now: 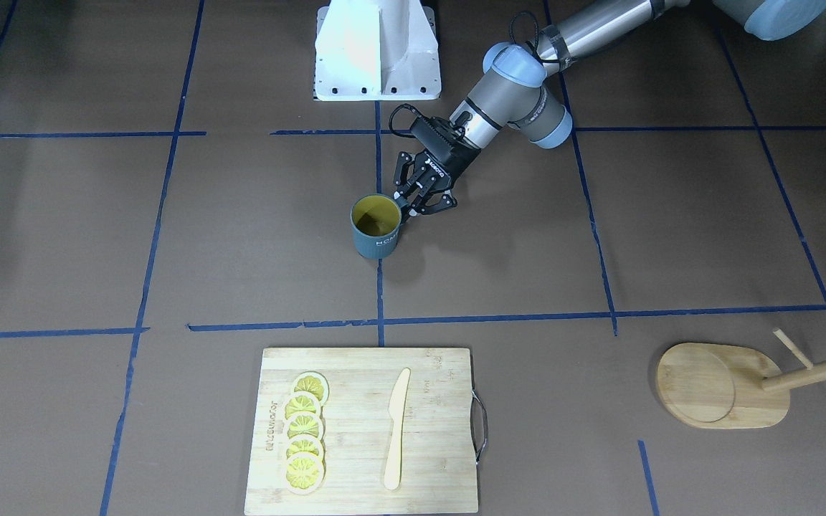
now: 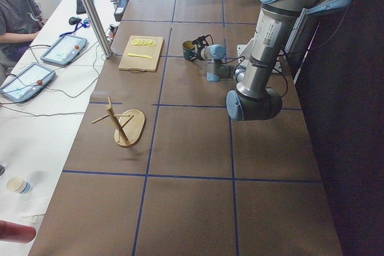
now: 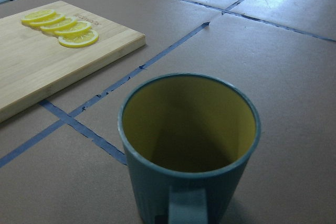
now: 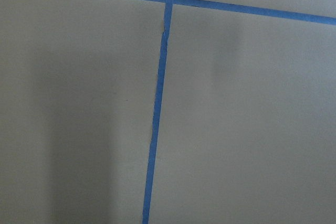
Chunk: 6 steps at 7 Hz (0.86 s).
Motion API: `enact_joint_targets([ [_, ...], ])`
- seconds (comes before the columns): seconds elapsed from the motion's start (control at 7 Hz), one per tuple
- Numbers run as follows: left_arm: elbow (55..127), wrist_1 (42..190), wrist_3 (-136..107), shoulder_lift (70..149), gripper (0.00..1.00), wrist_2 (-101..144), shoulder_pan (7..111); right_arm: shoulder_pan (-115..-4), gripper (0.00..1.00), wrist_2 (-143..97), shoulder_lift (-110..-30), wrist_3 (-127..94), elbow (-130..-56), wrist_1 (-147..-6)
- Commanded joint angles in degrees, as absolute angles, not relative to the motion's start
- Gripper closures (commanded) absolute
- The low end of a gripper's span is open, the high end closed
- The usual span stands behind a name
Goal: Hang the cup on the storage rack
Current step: 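Close the left gripper on the teal mug's handle, then lift the teal mug with the left gripper toward the wooden rack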
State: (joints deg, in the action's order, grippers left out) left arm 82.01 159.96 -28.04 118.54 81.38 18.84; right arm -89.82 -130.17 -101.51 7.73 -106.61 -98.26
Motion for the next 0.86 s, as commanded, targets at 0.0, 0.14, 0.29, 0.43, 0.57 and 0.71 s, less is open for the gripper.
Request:
enact_joint_targets([
  [0.0,83.3,160.4,-32.7,118.5,1.0,81.4,19.1,-89.8,0.0,-130.2,-101.5,7.7,-106.6,-98.3],
  [0.14,85.1,160.5,-38.4,118.3,1.0,81.5,19.3,-89.8,0.0,-130.2,-101.5,7.7,-106.6,-98.3],
  [0.29,87.6,162.9,-48.2,118.1,1.0,81.4,19.7,-89.8,0.0,-130.2,-101.5,7.8,-106.5,-98.3],
  [0.43,87.7,167.0,-60.4,118.0,1.0,81.5,21.0,-89.8,0.0,-130.2,-101.5,7.8,-106.4,-98.3],
  [0.57,87.8,169.3,-69.5,117.8,1.0,81.6,23.3,-89.8,0.0,-130.2,-101.5,7.8,-106.4,-98.3],
  [0.71,87.8,172.5,-80.4,117.6,1.0,81.8,26.2,-89.8,0.0,-130.2,-101.5,7.8,-106.4,-98.3],
])
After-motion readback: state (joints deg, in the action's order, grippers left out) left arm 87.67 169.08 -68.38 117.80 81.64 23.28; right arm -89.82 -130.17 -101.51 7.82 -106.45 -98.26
